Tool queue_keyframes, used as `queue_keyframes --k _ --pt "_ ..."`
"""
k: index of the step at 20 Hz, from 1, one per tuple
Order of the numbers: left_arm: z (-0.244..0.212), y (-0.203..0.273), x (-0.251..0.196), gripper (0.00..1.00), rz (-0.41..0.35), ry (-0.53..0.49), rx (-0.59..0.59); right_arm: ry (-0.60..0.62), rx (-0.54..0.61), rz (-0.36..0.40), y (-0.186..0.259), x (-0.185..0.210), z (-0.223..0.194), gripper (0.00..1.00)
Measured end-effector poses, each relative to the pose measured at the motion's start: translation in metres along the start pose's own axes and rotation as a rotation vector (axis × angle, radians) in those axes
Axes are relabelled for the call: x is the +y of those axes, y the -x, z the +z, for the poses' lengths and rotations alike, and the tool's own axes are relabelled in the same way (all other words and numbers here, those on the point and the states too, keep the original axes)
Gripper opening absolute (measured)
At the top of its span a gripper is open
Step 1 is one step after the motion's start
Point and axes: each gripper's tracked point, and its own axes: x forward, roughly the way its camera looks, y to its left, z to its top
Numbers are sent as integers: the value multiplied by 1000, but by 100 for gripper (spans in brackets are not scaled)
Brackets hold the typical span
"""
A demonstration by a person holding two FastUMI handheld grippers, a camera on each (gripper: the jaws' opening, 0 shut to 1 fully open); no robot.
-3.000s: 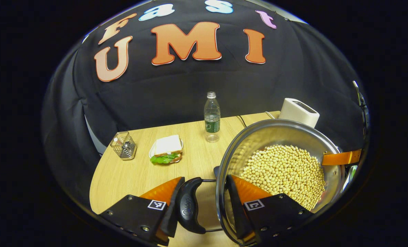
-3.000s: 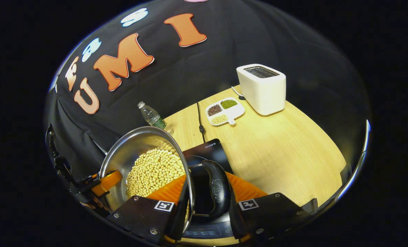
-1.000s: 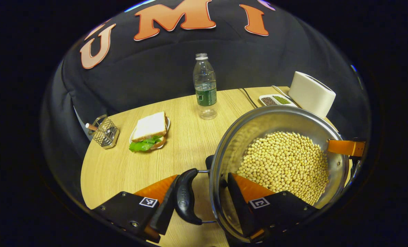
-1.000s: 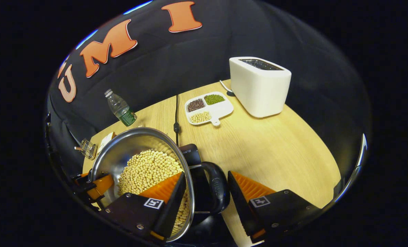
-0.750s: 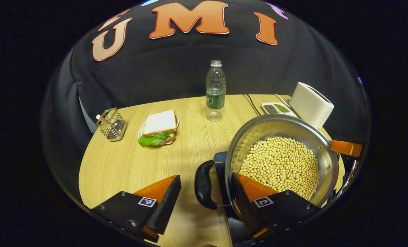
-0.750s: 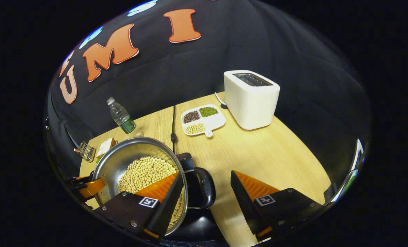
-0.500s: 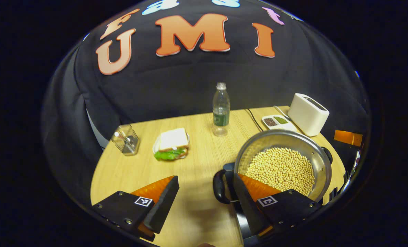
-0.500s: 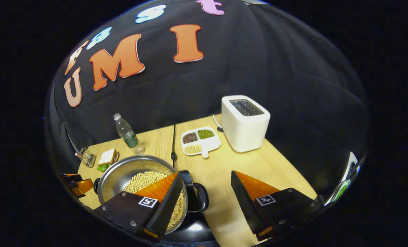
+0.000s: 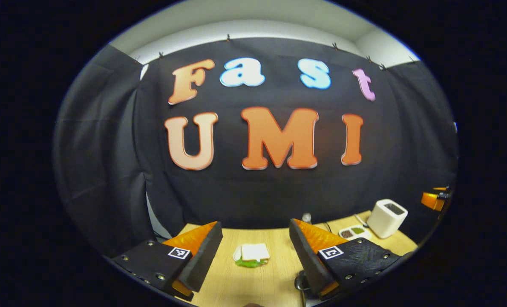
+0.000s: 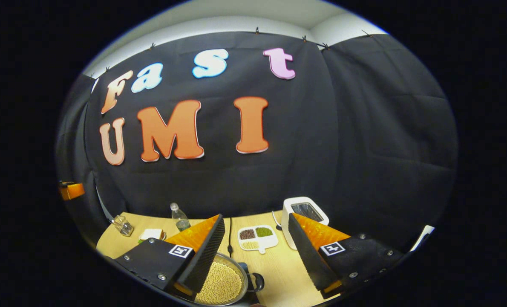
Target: First push the handle of the pot to place it horizontally, then grasp the pot with both hands and set it on the induction cooktop.
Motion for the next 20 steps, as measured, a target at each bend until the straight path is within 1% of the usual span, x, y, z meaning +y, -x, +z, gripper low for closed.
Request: queue_keyframes --k 1,2,5,6,8,11,12,13,14,15,16,17,18,19,20 --pt "27 5 5 92 0 21 -48 1 -34 7 4 3 18 93" --pt "54 9 11 94 3 42 -97 -2 -66 16 7 5 33 94" --pt "112 22 20 92 -2 108 -175 -7 -146 45 21 14 78 93" --pt "128 27 22 92 -1 114 -193 -12 -167 57 26 17 92 98" --pt "159 35 28 92 5 96 -241 -1 -200 66 36 18 115 93" --pt "211 53 31 90 30 30 -336 44 -273 68 51 22 155 93" --pt "220 62 28 90 33 12 -360 52 -297 77 56 25 167 93" --pt "230 68 26 91 32 -6 -387 58 -315 78 61 27 175 98" --pt "236 74 23 91 30 -21 -405 59 -332 84 66 31 184 88" --pt "239 77 22 91 26 -29 -416 59 -345 87 69 34 190 93" --pt "241 80 19 91 20 -26 -425 60 -358 91 71 38 194 93" --pt "244 81 18 91 13 -18 -429 65 -370 96 74 41 196 98" --pt "245 82 18 91 11 -9 -428 70 -381 99 76 42 198 98" --pt "244 81 20 91 13 1 -431 73 -392 104 79 44 200 93" --pt "241 81 18 91 9 13 -428 74 -403 109 81 46 202 98"
